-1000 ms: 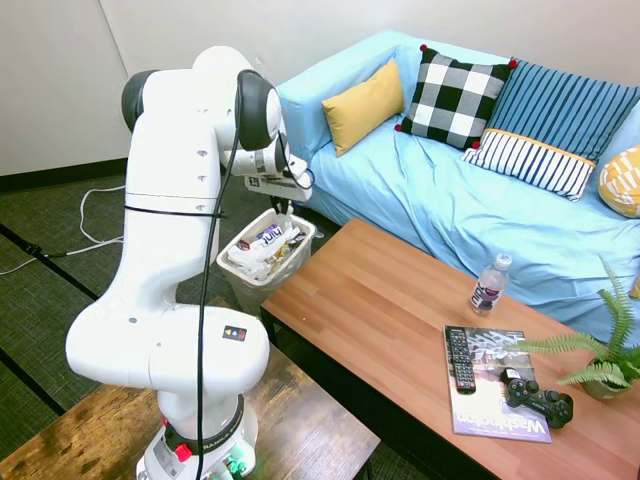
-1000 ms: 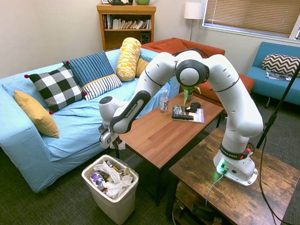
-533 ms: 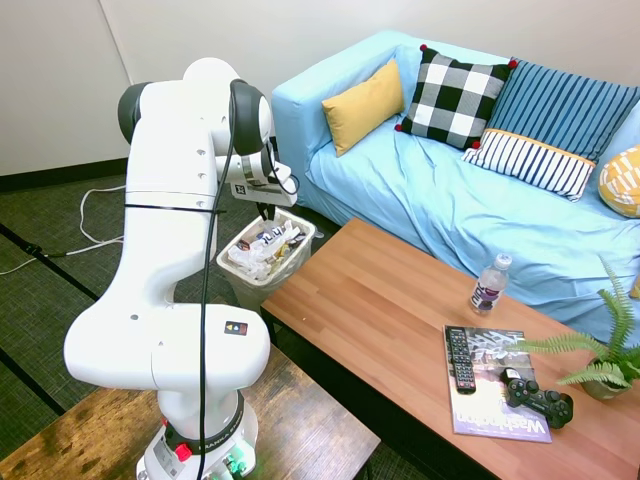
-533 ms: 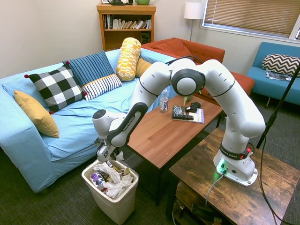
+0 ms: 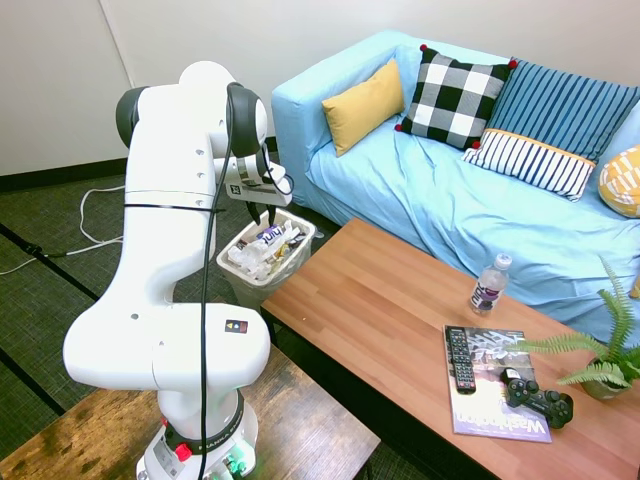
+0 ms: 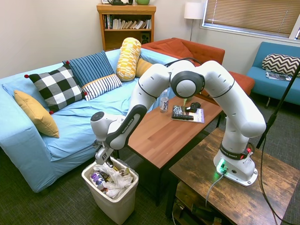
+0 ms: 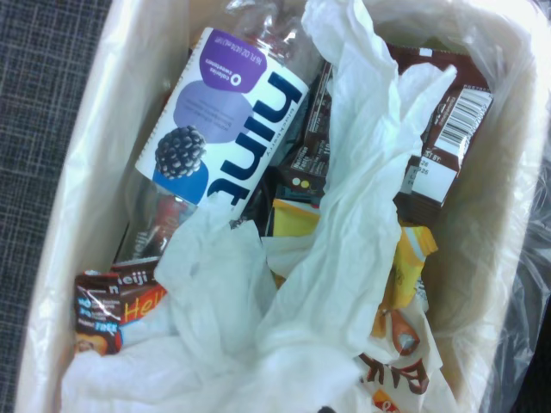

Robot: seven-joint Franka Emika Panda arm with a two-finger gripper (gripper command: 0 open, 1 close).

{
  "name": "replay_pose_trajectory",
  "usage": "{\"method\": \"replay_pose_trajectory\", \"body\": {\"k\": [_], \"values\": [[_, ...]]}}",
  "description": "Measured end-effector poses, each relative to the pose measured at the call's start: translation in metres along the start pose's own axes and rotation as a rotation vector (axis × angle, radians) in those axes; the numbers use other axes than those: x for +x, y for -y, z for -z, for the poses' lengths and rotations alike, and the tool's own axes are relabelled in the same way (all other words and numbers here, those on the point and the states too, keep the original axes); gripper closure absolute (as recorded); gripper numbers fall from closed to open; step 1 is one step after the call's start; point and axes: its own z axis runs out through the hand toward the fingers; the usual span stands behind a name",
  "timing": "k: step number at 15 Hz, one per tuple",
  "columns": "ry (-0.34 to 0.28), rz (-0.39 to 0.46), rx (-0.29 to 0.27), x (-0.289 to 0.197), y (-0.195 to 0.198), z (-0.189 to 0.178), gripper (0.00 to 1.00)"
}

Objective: Throw the tissue in the trash bin

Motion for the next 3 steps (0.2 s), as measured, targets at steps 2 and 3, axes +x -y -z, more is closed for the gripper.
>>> {"method": "replay_pose_trajectory", "body": {"k": [2, 3], "values": [[0.002, 0.000, -0.004, -0.0013, 0.0002, -0.0001, 0.00], [0.002, -0.001, -0.007, -0.0020, 0.0001, -0.0003, 0.00]]}}
